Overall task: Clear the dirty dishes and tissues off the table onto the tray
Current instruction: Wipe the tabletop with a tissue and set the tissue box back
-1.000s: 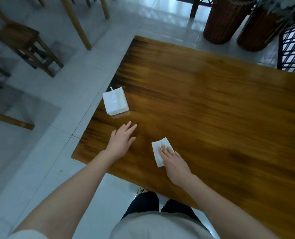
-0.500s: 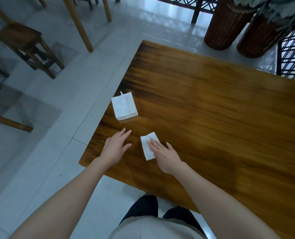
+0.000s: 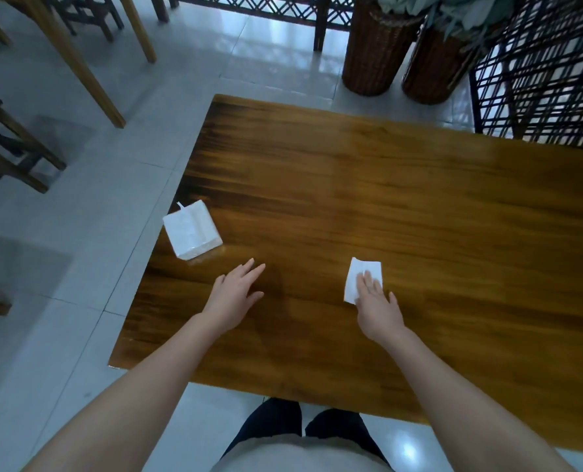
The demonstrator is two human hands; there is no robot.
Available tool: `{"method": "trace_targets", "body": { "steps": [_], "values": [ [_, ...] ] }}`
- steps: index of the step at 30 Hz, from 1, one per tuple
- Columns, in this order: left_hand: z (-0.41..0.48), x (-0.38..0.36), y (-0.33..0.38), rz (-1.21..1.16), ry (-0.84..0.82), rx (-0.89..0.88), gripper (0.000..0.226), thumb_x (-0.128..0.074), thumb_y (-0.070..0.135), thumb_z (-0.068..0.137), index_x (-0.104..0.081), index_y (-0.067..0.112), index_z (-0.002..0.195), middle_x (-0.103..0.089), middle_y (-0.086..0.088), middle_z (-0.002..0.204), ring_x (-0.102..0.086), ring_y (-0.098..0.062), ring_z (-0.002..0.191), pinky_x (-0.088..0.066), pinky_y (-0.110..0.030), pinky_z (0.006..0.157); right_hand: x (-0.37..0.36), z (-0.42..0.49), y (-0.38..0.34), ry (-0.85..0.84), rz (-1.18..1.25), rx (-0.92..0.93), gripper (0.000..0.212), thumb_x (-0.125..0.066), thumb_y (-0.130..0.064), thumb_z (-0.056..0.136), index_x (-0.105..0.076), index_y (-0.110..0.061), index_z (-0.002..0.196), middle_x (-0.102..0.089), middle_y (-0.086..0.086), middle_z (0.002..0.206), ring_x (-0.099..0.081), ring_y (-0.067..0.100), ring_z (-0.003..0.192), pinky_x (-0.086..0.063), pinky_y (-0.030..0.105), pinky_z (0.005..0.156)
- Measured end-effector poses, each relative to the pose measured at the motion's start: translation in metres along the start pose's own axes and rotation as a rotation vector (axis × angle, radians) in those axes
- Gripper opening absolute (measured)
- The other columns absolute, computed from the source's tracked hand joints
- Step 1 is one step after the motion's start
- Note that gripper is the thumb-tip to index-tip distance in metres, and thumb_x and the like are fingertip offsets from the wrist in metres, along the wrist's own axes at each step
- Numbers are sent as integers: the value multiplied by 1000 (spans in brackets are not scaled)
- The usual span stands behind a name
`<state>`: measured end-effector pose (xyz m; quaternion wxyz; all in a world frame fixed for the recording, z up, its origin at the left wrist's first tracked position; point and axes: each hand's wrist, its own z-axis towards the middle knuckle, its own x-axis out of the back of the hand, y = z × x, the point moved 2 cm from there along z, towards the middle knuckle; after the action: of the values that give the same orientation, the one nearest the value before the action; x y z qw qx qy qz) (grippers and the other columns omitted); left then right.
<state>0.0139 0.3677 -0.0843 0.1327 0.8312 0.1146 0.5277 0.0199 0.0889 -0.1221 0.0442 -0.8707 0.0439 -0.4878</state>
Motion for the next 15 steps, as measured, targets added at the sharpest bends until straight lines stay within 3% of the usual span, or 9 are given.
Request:
{"method": "trace_targets", "body": {
  "steps": [3, 6, 12, 15],
  "values": [
    [9, 1, 21, -5, -21, -25, 57, -48, 32, 99, -24, 30, 151, -17, 3, 159, -16, -17, 146, -20, -42, 118, -22, -6, -24, -36, 7, 156, 66, -32, -15, 101, 11, -25, 150, 18, -2, 158, 10, 19, 146, -4, 45, 116],
    [21, -1, 44, -14, -26, -53, 57, -49, 31, 99, -25, 31, 150, -18, 4, 159, -16, -17, 146, -20, -42, 118, -31, -7, -25, -2, 7, 198, 65, -32, -20, 102, 12, -29, 149, 17, -7, 157, 11, 15, 145, -2, 45, 116],
    [41, -12, 80, 24, -42, -122, 58, -50, 31, 98, -25, 29, 150, -19, 1, 159, -18, -17, 146, -22, -42, 118, -24, 3, 23, 91, -5, 92, 70, -37, -20, 100, 13, -23, 149, 27, -9, 149, 13, 8, 142, 0, 40, 114],
    [49, -21, 98, 48, -61, -164, 57, -51, 31, 98, -27, 29, 150, -20, 1, 159, -19, -18, 146, -22, -42, 118, -14, 9, 66, 88, 22, -26, 69, -36, -20, 100, 14, -20, 149, 24, -6, 154, 12, 10, 144, -2, 41, 115]
  ]
}}
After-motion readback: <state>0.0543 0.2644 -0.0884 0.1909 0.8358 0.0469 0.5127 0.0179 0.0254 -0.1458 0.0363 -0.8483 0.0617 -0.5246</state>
